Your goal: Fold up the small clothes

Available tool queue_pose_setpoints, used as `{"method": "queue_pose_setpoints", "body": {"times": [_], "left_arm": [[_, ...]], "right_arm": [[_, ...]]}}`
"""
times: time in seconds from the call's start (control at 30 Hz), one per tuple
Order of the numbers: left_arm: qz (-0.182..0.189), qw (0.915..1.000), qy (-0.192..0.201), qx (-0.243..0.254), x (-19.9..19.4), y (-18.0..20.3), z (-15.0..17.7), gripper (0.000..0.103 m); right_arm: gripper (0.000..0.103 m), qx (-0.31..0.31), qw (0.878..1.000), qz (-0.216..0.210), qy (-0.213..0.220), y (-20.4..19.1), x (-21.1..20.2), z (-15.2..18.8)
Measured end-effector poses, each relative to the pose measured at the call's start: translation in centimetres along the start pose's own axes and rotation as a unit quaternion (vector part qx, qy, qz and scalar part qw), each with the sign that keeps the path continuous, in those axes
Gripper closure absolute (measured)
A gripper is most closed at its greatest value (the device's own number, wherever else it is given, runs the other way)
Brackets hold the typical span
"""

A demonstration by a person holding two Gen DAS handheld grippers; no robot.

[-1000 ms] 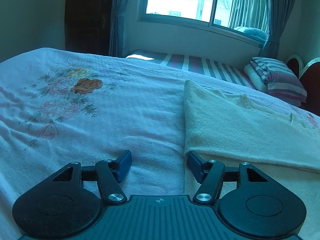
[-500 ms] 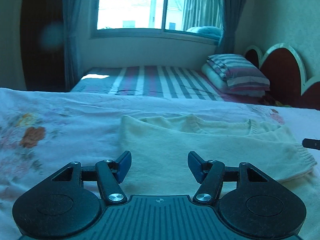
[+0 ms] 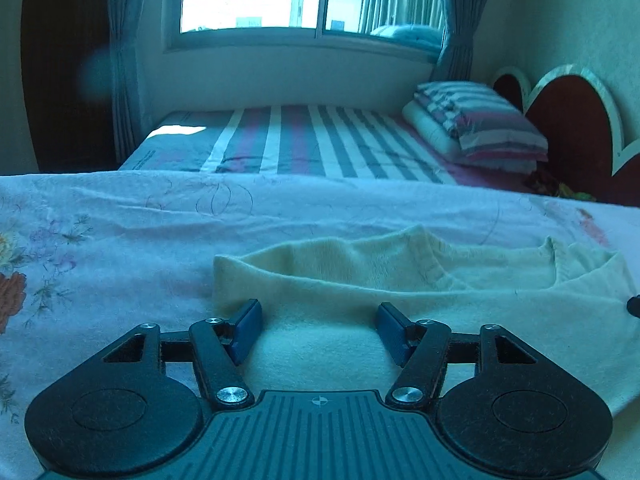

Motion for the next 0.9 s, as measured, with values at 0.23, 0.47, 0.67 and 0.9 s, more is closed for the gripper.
{"method": "queue_pose_setpoints", "body": {"times": [0.23,0.47,0.67,0.9], "left_arm": [[-0.026,0.9992,0.011,0.03,-4.7,0.1,3.1,0.022],[-0.043,0.999,-0.001,-0.013,-7.5,-1.6,6.4,0.017],[-0.059,0.9972,-0.043,-0.018,-14.1,-1.5,14.6,0.017],[-0.051,0.9946,-0.076,-0.049,-22.6,-0.6,24.0,0.018]], "right_arm": [[0.079,-0.018,1.0,-0.012,0.018,0.1,-4.5,1.9],[0.07,0.002,1.0,-0.023,0.004,1.0,-6.6,3.8],[0.07,0.043,0.997,-0.057,-0.021,4.6,-12.1,9.3],[0.072,0.084,0.986,-0.121,-0.08,7.2,-18.6,18.3]]}}
Point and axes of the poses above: each gripper's, at about its wrist camera, not at the fingertips, and x roughly the way its jaws point, y to its right, z to its underside, the point moved 2 cm from there along x, roughly the way its jaws point, and after that the axes turned 10 degrees about -y, right-handed, at the moved point
